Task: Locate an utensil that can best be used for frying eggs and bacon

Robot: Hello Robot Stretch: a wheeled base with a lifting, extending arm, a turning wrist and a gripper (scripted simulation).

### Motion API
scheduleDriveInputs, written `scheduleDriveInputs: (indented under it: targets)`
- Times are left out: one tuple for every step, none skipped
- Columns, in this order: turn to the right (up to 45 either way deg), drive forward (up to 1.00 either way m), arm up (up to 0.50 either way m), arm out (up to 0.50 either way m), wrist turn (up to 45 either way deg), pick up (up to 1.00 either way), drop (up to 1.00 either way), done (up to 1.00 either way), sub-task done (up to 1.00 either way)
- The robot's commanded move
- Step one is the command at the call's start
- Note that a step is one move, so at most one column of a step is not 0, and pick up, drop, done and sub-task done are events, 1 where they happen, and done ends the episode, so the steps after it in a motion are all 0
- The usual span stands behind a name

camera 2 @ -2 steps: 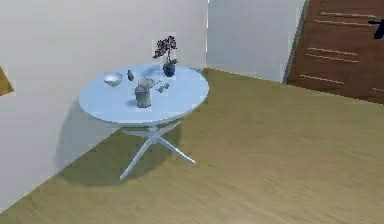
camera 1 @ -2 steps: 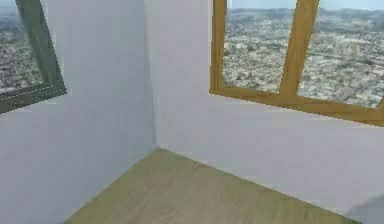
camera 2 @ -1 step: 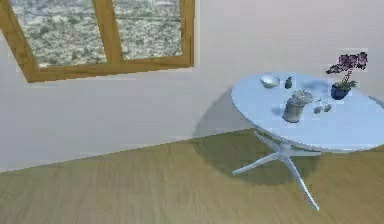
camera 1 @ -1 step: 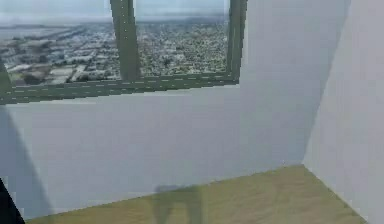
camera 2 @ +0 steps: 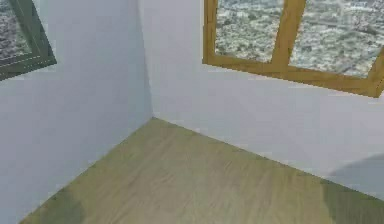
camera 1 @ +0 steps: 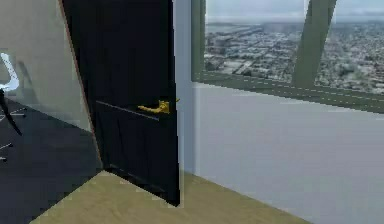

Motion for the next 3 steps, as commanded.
scheduleDriveInputs:
  targets:
    - [-42.0, 0.0, 0.0, 0.0, 0.0, 0.0, 0.0, 0.0, 0.0]
    - [0.0, 1.0, 0.0, 0.0, 0.0, 0.0, 0.0, 0.0, 0.0]
    - [-21.0, 0.0, 0.0, 0.0, 0.0, 0.0, 0.0, 0.0, 0.0]
